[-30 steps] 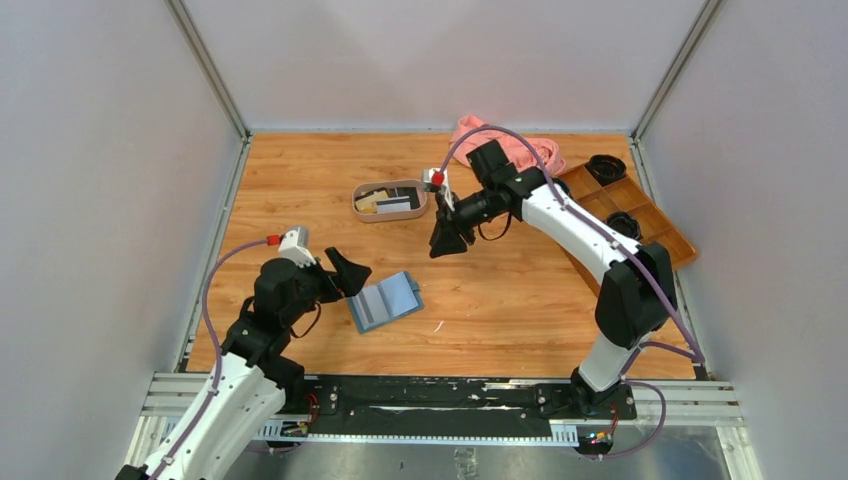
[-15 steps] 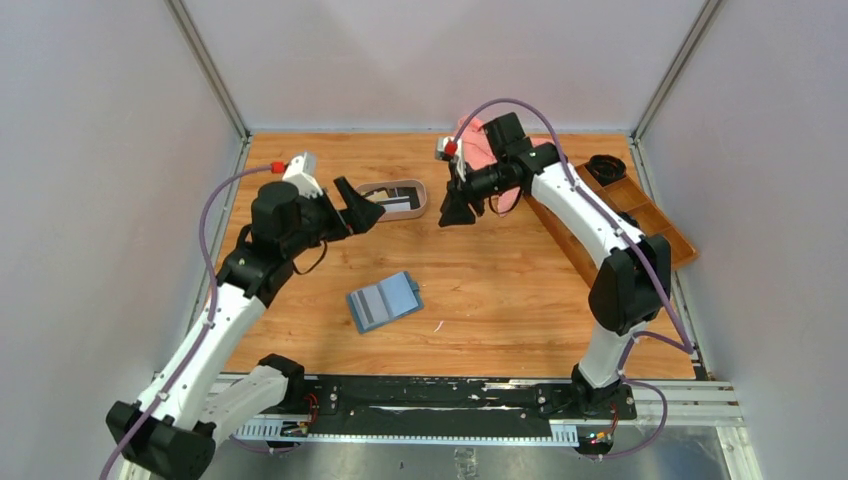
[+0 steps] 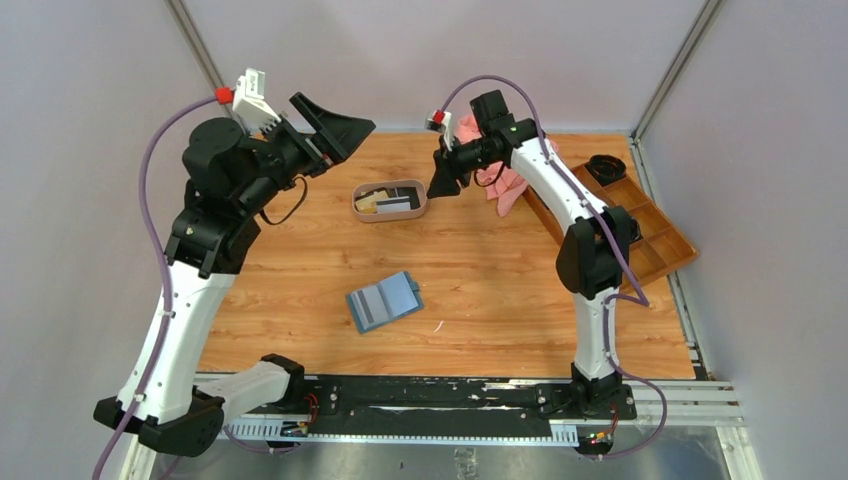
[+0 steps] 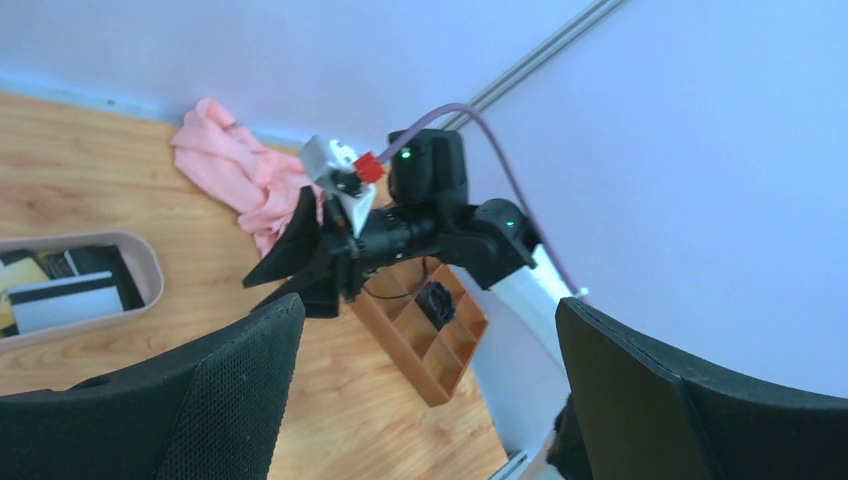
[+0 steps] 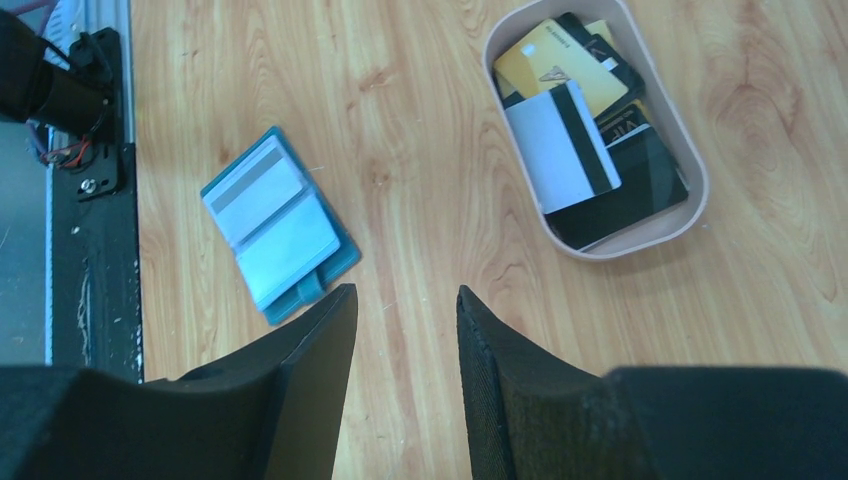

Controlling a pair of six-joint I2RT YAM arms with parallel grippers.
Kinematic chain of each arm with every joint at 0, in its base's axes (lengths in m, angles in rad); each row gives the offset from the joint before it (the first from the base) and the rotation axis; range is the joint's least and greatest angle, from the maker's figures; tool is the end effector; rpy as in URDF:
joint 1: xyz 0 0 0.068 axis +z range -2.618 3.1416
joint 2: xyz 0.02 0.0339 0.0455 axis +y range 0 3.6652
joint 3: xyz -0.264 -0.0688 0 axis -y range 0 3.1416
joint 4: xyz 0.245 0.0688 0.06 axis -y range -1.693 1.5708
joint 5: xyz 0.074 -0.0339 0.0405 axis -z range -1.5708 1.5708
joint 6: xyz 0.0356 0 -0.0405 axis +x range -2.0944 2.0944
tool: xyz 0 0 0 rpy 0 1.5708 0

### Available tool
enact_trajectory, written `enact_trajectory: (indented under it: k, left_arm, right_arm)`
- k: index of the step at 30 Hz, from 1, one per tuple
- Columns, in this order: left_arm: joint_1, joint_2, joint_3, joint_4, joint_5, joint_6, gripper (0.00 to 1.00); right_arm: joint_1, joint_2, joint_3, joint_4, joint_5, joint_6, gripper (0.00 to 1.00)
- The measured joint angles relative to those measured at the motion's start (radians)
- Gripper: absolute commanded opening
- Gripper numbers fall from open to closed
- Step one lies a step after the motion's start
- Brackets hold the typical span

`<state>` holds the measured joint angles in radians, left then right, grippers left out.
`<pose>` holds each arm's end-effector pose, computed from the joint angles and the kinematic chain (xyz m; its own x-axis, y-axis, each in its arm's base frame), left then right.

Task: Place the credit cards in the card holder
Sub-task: Move the storage box to the center of the board.

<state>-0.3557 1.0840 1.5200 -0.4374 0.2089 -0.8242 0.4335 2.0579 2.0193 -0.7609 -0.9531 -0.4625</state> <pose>0.1868 -0.0773 0.5045 -0.3936 -0.6198 -0.6789 0.3624 0.5741 -0.7342 0.4022 0.2182 0.3295 -0.2437 -0.3975 -0.8846 -0.9696 0.1224 0.2121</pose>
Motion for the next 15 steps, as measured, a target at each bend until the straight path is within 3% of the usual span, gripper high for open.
enact_trajectory:
  k: [4, 15]
  left_arm:
    - [0.0, 0.003, 0.068, -0.024, 0.0, 0.001, 1.0]
    - [0.0, 0.033, 0.071, -0.031, 0.048, -0.028, 1.0]
  right_arm:
    - [0.0, 0.043, 0.06, -0.016, 0.025, 0.018, 0.46]
    - [0.011, 0.049, 0.13, -0.033, 0.051, 0.03, 0.46]
